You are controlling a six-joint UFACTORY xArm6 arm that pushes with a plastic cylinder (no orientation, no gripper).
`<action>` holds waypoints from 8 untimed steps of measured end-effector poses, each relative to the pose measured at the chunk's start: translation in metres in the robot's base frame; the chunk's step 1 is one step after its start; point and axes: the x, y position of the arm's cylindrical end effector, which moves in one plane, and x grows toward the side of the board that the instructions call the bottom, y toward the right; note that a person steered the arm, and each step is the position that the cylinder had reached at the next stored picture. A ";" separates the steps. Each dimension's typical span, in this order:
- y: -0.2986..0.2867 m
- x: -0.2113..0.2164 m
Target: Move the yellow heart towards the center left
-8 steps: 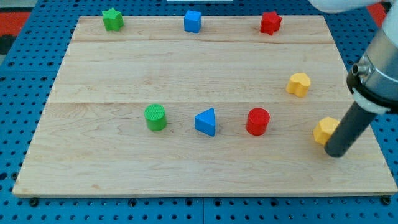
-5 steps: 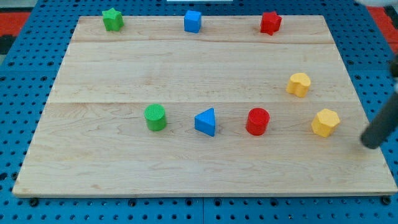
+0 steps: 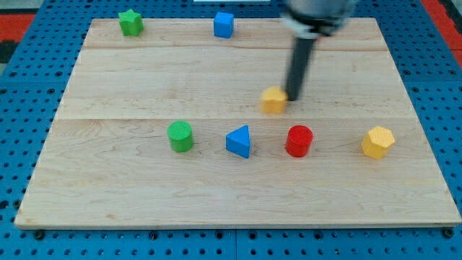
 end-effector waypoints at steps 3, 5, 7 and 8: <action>-0.021 0.002; -0.096 0.027; -0.084 0.066; -0.140 0.065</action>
